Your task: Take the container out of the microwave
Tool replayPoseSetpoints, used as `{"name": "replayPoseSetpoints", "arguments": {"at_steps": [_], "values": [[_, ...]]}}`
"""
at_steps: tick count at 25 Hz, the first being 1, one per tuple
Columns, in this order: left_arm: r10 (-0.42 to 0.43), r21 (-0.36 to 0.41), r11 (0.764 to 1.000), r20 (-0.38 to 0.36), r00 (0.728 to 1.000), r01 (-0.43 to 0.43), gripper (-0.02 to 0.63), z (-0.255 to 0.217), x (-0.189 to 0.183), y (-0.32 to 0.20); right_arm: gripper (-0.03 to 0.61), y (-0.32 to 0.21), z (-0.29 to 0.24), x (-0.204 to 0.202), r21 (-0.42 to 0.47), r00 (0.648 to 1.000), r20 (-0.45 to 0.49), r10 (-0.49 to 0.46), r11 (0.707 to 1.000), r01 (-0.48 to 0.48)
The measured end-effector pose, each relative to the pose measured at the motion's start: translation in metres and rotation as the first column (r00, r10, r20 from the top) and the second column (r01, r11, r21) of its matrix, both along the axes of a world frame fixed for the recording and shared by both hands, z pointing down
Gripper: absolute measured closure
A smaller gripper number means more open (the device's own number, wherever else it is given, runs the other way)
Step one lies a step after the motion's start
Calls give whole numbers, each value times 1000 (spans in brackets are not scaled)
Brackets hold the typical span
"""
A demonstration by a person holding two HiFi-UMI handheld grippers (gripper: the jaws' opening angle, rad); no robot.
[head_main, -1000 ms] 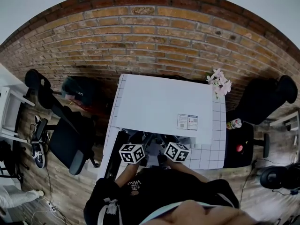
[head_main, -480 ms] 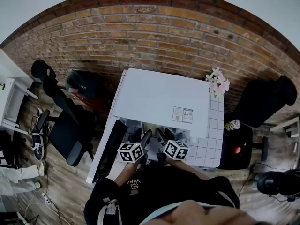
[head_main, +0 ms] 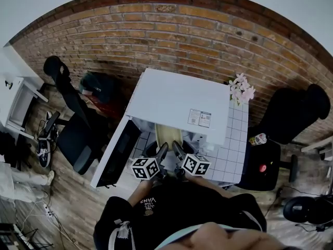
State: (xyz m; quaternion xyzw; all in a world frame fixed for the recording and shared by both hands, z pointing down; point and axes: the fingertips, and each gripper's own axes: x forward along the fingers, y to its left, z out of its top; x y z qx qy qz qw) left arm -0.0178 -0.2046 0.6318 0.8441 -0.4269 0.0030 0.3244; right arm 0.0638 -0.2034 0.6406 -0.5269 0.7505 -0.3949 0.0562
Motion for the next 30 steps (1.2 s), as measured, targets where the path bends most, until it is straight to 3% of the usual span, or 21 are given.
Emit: {"name": "replayPoseSetpoints", "arguments": {"at_steps": [19, 30], "values": [[-128, 8, 992, -21, 992, 128, 405, 3, 15, 79, 373, 67, 3, 15, 9, 990, 3, -140, 990, 140], [-138, 10, 990, -30, 990, 138, 404, 3, 25, 99, 374, 87, 1, 26, 20, 987, -8, -159, 987, 160]]}}
